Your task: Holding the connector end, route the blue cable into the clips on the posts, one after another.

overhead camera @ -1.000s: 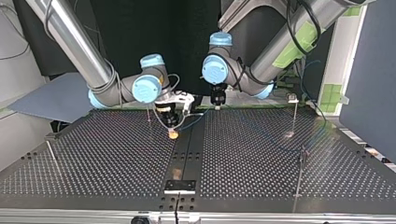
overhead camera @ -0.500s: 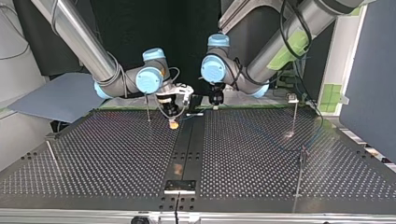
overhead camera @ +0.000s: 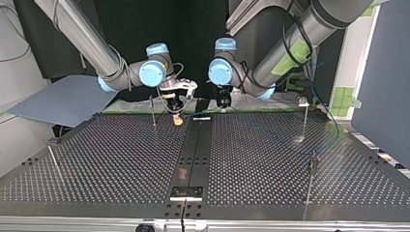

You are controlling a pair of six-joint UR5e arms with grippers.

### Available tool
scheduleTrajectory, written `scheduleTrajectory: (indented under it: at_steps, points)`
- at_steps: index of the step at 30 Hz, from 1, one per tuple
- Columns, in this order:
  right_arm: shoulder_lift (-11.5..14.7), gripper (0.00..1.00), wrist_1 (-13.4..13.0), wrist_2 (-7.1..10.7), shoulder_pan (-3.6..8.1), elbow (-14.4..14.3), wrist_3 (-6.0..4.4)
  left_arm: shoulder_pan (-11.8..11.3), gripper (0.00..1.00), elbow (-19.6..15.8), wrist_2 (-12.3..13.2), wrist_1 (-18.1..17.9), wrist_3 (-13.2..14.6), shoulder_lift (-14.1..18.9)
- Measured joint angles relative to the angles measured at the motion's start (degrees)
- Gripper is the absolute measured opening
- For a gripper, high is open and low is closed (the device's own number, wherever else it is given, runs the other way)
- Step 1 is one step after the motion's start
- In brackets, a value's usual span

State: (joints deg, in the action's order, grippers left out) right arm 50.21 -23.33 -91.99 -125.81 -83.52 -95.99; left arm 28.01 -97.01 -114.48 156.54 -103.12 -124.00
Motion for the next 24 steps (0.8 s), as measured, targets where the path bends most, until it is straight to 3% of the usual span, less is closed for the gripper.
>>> scheduleTrajectory:
  at_steps: [11, 19, 24]
  points:
    - [-2.5, 0.0, -5.2, -0.24, 0.84, -5.2, -0.24, 0.9, 0.0, 0.0, 0.1, -1.6, -1.6, -0.2]
    - [-4.7, 0.0, -9.4, -1.53, 1.37, -9.5, -0.18, 2.6, 0.0, 0.0, 0.0, -4.2, -2.9, -3.5]
    - [-6.9, 0.0, -11.9, -1.39, 2.07, -12.0, -0.17, 4.0, 0.0, 0.0, -0.9, -6.6, -3.4, -4.5]
